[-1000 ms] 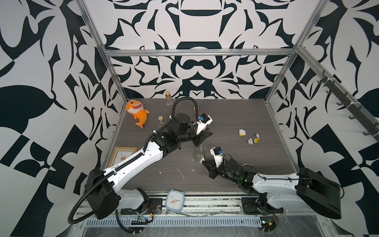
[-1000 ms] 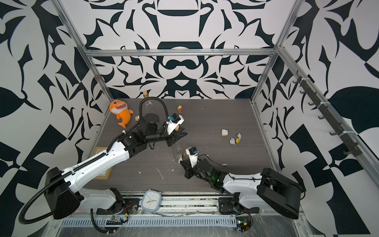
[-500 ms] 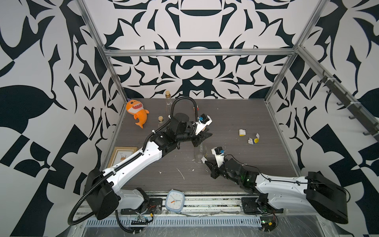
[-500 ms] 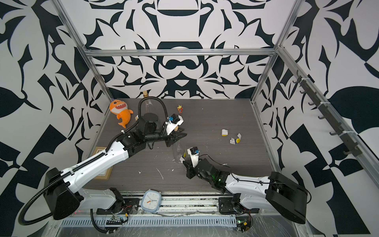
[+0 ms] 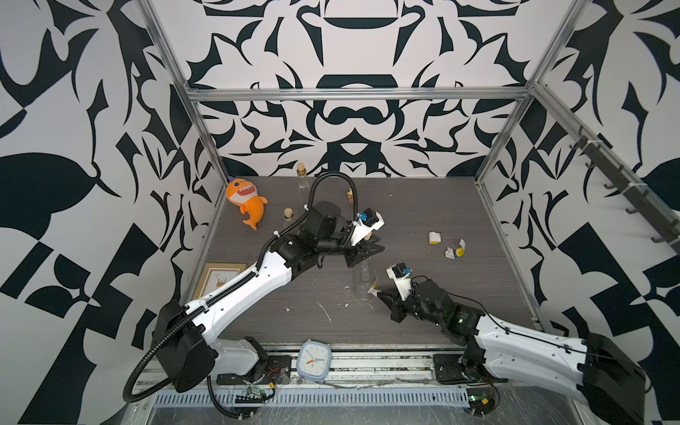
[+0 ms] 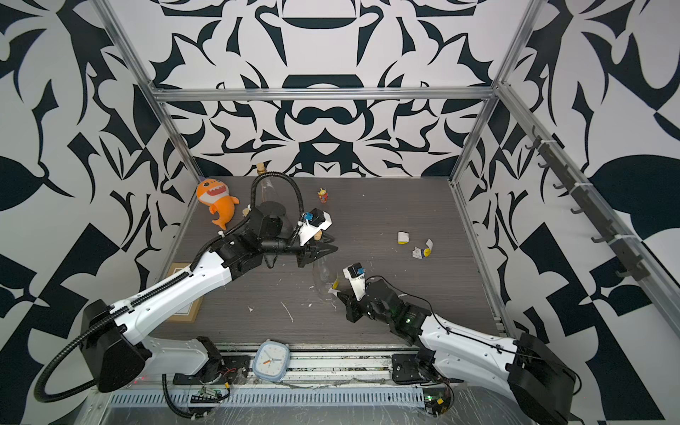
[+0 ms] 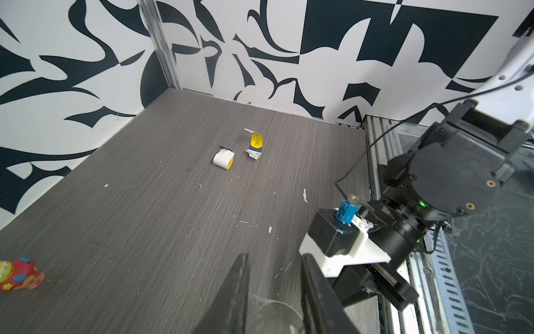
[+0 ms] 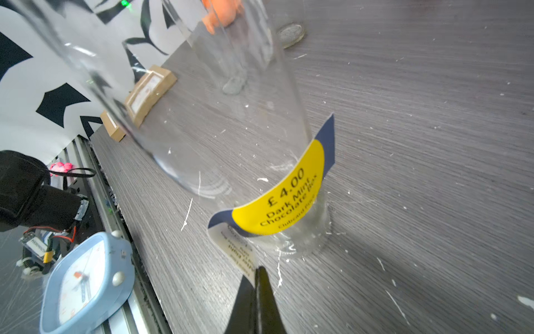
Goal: Remove the label from the bottle
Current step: Tear open the label from the bottle.
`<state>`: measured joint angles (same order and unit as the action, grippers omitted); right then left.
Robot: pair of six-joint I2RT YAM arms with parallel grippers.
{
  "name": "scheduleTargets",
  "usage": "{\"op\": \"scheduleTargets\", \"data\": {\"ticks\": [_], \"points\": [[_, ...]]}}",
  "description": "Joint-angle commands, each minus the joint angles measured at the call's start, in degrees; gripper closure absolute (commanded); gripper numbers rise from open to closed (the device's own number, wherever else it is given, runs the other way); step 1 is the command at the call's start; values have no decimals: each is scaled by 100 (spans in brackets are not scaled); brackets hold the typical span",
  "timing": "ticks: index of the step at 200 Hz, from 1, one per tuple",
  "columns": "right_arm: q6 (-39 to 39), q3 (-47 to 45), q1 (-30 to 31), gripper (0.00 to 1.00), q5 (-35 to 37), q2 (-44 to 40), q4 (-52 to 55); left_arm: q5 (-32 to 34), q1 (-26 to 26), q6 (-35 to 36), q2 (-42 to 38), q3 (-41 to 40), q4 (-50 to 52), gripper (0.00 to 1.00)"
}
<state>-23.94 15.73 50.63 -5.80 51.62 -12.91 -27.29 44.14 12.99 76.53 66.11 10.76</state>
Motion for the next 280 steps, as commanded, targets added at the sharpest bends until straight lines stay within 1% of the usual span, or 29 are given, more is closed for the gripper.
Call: {"op": "scheduleTargets", "data": {"ticks": [1,30,50,82,96,130,147,161,175,202,250,280], "points": [[235,115,-163,100,-179,-308,466,189,-134,426,72,68,952,100],[357,167,-196,100,-250,-565,906,297,-143,590,99,173,1163,100],[455,209,-257,100,-158,-751,1223,254,-151,740,121,253,1323,100],[529,289,-503,100,23,-1024,1619,-48,-151,928,71,289,1402,100],[545,299,-609,100,-38,-1055,1653,-171,-156,980,38,305,1428,100],[551,376,-645,100,-97,-745,1563,-744,-151,1116,-40,330,1503,100],[532,439,-659,100,16,-654,1576,-706,-151,1131,-45,352,1555,100],[442,499,-668,100,404,-635,1717,-606,-151,1181,-9,419,1697,100],[372,545,-716,100,646,-676,1848,-511,-151,1203,35,502,1848,100],[326,635,-836,100,807,-767,2063,-498,-152,1252,46,570,1936,100],[422,715,-977,100,737,-754,2244,-651,-151,1358,114,721,2146,100],[555,753,-978,100,190,-744,2113,-540,-151,1392,91,776,2212,100]]}}
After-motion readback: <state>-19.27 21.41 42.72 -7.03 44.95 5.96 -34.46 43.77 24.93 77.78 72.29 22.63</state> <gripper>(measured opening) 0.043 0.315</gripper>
